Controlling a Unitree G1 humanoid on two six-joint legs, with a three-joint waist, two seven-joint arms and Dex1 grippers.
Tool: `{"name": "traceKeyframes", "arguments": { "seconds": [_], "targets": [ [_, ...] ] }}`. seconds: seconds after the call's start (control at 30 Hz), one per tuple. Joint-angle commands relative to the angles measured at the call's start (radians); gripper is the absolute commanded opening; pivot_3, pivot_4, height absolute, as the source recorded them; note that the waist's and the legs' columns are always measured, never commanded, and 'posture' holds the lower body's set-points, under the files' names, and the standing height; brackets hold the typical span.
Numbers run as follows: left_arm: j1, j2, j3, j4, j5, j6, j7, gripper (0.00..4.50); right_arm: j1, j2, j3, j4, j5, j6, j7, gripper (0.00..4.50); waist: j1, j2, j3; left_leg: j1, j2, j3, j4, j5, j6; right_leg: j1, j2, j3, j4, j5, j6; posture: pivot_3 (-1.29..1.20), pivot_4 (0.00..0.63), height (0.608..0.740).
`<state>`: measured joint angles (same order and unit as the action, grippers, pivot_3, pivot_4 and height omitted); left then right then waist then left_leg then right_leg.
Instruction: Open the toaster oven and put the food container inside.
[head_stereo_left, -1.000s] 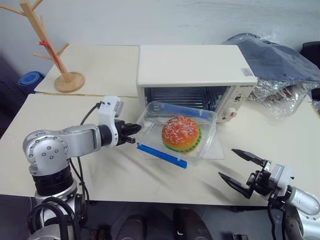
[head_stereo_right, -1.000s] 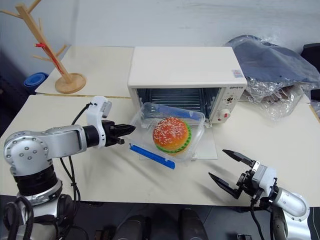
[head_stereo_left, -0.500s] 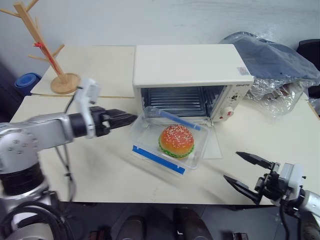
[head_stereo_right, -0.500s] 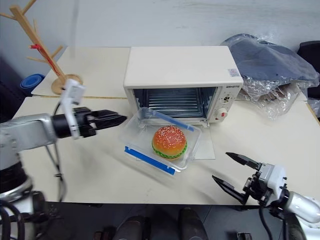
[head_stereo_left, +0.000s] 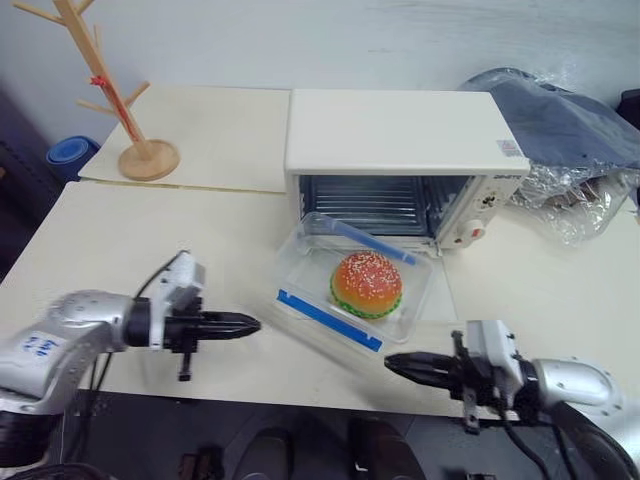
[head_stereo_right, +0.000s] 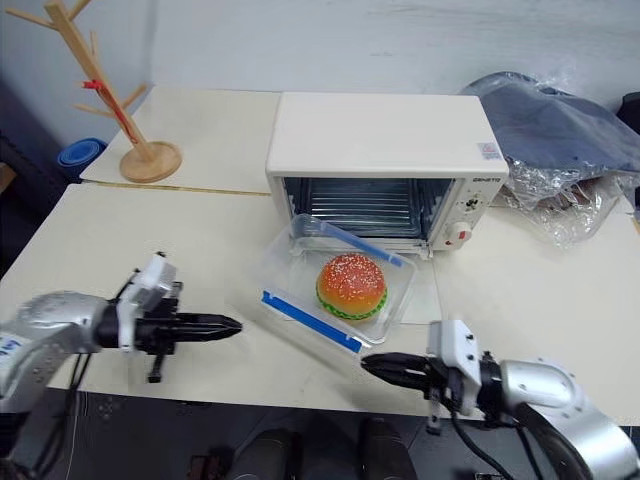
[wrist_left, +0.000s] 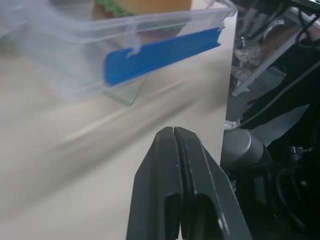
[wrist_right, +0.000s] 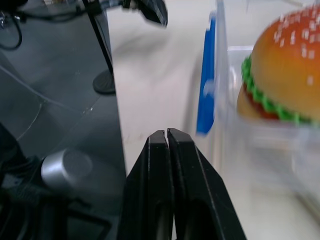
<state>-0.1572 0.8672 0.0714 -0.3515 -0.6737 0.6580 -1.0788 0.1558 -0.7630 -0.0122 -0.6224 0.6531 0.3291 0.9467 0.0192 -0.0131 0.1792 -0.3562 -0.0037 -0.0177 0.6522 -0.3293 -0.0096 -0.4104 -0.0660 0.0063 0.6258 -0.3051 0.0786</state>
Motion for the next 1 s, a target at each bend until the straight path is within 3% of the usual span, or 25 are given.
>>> {"name": "traceKeyframes", "arguments": {
  "seconds": [0.03,0.33,0.53,1.0],
  "targets": [
    [-0.044,-0.065,-0.037,0.006,0.072,-0.072,0.068,0.02,-0.056,0.048,0.018,-0.014,0.004,0.033,-0.068,0.00,0.002,0.000,0.000,0.000,0.000,0.000,0.000,0.000,0.000,0.000,0.000,0.000,0.000,0.000,0.000,0.00,0.150,0.740],
    [-0.169,-0.283,-0.127,0.144,0.194,-0.179,0.188,0.02,-0.181,0.092,-0.066,0.072,-0.065,0.046,-0.202,0.00,0.002,0.000,0.000,-0.001,-0.001,0.001,0.004,0.000,0.000,0.000,0.003,0.000,0.002,0.001,0.002,0.00,0.150,0.740],
    [-0.218,-0.398,-0.156,0.219,0.259,-0.241,0.247,0.02,-0.200,0.123,-0.079,0.159,-0.134,-0.039,-0.193,0.00,0.001,0.000,0.000,-0.002,0.000,0.001,0.006,0.000,0.001,0.000,0.004,0.000,0.002,0.002,0.003,0.00,0.150,0.740],
    [-0.399,-0.615,-0.134,0.486,0.370,-0.392,0.429,0.02,-0.554,0.282,-0.005,0.638,-0.390,-0.303,-0.237,0.00,-0.008,0.000,0.000,-0.004,-0.001,0.003,0.011,0.002,-0.003,-0.001,0.005,0.001,0.004,0.003,0.005,0.00,0.150,0.740]
  ]
}}
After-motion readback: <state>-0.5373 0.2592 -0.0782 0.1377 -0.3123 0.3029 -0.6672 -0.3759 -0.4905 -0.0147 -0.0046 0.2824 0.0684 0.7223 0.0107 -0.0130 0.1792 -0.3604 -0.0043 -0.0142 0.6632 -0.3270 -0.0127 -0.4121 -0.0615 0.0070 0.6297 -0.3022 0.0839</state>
